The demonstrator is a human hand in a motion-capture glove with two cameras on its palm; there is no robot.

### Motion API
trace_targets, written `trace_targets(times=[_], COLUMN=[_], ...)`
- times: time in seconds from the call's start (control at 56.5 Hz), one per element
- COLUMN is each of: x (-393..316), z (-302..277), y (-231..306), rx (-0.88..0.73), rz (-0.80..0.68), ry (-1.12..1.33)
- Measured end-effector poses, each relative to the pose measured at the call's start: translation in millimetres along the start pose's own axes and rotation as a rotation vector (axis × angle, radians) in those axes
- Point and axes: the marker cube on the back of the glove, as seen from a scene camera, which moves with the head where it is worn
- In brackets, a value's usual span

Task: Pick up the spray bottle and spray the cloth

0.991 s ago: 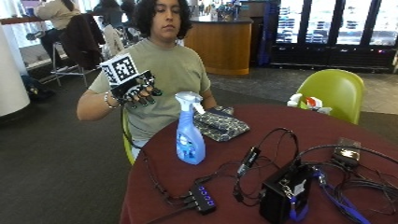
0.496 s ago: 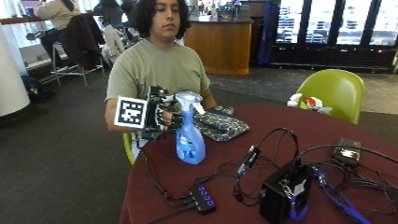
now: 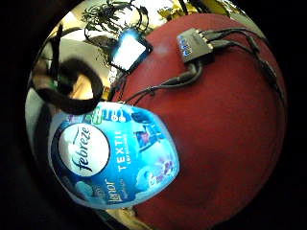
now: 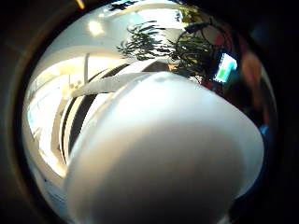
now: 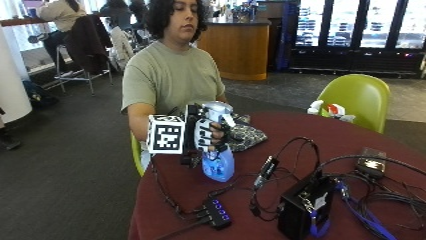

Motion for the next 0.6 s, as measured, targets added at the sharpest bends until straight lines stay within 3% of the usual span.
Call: trace_targets(times=[0.212, 0.301, 0.46, 0.602], x=[-51, -88, -133, -139], z=[-6, -10, 10, 35], y=[25, 45, 92, 114], rx=[-0.056, -0.238, -0.519, -0.769], rz=[-0.096, -0.114, -0.187, -0.125], ry=[0.046, 0.135, 0.511, 0.804])
